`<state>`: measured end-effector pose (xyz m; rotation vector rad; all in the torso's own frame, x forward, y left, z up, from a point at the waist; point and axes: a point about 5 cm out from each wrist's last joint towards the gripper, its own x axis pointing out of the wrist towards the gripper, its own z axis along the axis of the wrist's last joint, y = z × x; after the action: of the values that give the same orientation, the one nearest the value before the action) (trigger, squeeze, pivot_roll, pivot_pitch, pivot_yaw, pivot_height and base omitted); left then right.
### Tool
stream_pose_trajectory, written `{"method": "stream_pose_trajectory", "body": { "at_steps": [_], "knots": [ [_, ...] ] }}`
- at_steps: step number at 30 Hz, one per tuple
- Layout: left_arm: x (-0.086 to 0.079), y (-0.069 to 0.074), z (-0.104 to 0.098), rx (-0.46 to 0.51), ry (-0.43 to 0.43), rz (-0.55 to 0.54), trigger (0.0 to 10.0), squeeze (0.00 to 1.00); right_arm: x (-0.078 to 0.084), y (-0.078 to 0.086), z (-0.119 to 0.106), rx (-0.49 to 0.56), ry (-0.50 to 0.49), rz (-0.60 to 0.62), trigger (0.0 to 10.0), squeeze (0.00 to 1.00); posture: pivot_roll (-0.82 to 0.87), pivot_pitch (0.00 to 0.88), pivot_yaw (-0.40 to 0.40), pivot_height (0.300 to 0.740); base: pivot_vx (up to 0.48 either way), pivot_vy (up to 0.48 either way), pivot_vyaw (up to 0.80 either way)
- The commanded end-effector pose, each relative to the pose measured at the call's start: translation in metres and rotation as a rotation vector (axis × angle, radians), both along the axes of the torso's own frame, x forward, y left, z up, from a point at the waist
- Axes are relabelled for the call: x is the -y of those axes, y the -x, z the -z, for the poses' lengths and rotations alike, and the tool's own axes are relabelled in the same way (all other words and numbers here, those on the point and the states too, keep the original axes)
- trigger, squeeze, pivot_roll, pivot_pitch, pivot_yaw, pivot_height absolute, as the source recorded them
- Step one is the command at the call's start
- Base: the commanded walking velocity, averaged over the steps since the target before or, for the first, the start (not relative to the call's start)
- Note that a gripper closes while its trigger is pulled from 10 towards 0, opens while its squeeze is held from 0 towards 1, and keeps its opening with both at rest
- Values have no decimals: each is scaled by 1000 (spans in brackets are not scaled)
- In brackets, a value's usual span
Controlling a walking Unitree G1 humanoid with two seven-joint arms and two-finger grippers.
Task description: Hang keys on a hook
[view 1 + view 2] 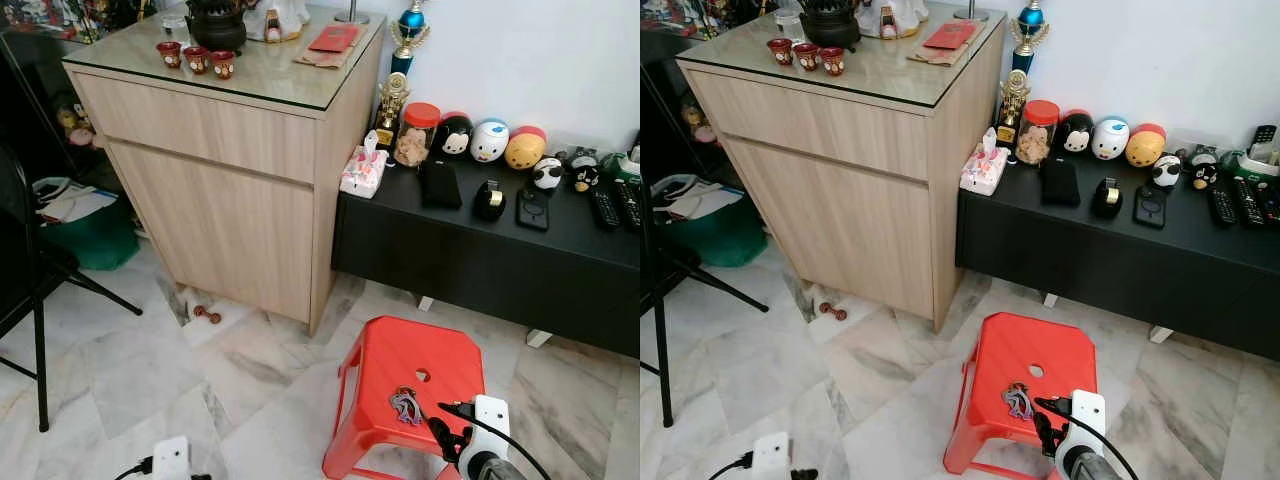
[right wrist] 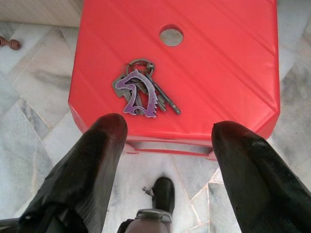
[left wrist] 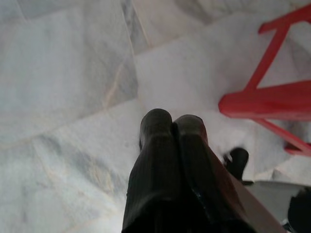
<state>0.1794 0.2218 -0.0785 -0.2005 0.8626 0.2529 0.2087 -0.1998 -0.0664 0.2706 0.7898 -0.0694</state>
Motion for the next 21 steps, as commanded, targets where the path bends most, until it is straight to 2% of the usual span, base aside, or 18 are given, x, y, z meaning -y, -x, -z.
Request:
{"method": "stream_pose_trajectory", "body": {
  "at_steps": [1, 17, 21],
  "knots": [
    [-1, -1, -1, 16, -10, 4, 10000, 0, 1, 2, 1, 1, 3, 0, 10000, 0, 117, 73, -68, 740, 0, 0, 0],
    [7, -2, 0, 15, 9, 26, 10000, 0, 2, 1, 0, 1, 18, -12, 10000, 0, 113, 87, -70, 740, 0, 0, 0],
    [8, -1, 1, 18, 21, 28, 10000, 0, 1, 0, -1, 7, 37, -55, 10000, 0, 115, 88, -68, 740, 0, 0, 0]
  ]
}}
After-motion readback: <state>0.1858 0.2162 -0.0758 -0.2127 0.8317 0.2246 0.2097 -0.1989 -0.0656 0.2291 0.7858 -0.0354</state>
